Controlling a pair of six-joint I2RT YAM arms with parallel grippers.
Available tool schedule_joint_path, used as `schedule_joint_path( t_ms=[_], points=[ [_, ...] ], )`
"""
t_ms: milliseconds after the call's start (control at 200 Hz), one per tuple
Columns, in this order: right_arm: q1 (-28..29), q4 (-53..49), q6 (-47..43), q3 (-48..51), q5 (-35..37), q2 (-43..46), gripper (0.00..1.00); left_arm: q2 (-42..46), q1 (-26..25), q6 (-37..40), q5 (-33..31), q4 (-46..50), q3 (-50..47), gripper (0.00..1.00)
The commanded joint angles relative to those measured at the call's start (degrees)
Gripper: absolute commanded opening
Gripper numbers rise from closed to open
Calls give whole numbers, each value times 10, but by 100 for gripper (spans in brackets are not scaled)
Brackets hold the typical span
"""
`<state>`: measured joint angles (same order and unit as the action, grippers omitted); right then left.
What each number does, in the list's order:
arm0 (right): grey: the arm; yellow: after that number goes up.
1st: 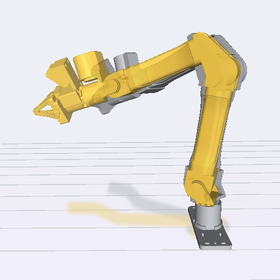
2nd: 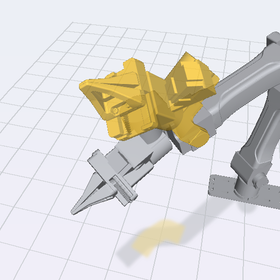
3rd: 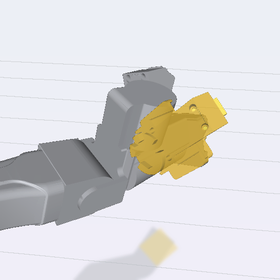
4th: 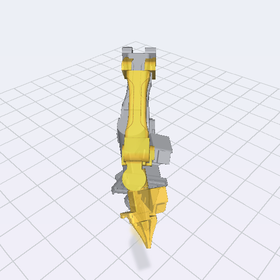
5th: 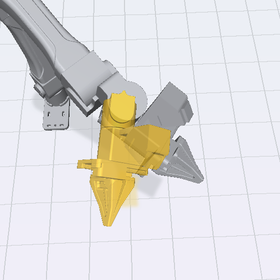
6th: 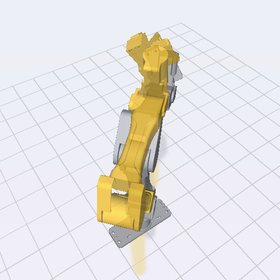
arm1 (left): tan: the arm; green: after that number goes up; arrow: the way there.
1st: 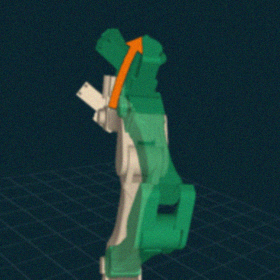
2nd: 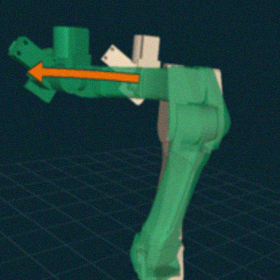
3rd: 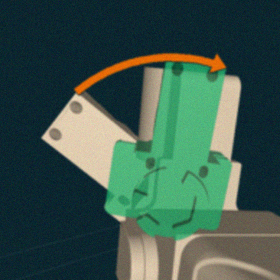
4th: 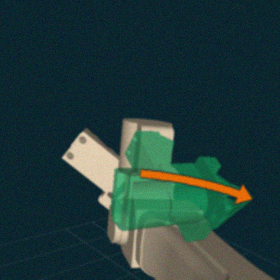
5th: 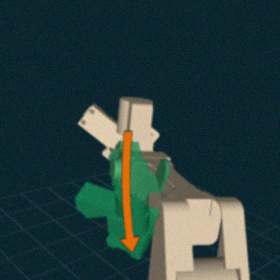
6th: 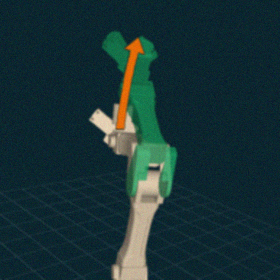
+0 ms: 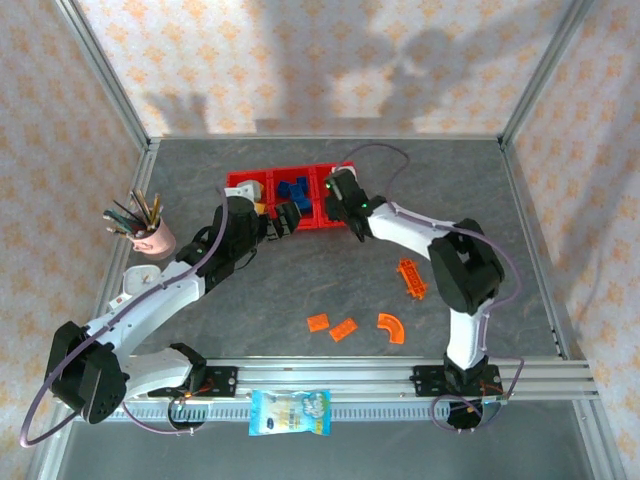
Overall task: Sort the legos into containers by color
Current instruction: Place the lego in the container.
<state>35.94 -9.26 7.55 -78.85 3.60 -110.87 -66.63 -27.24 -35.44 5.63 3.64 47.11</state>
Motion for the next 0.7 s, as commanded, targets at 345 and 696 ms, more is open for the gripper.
schedule_joint_path(
  t_ms=[345, 696],
  points=[
    [-18, -36, -36, -93, -33, -44, 53, -17, 14, 32, 24, 16, 27, 99],
    [-18, -5, -10, 40, -47, 91, 54, -8, 13, 24, 56, -2, 14, 99]
  ],
)
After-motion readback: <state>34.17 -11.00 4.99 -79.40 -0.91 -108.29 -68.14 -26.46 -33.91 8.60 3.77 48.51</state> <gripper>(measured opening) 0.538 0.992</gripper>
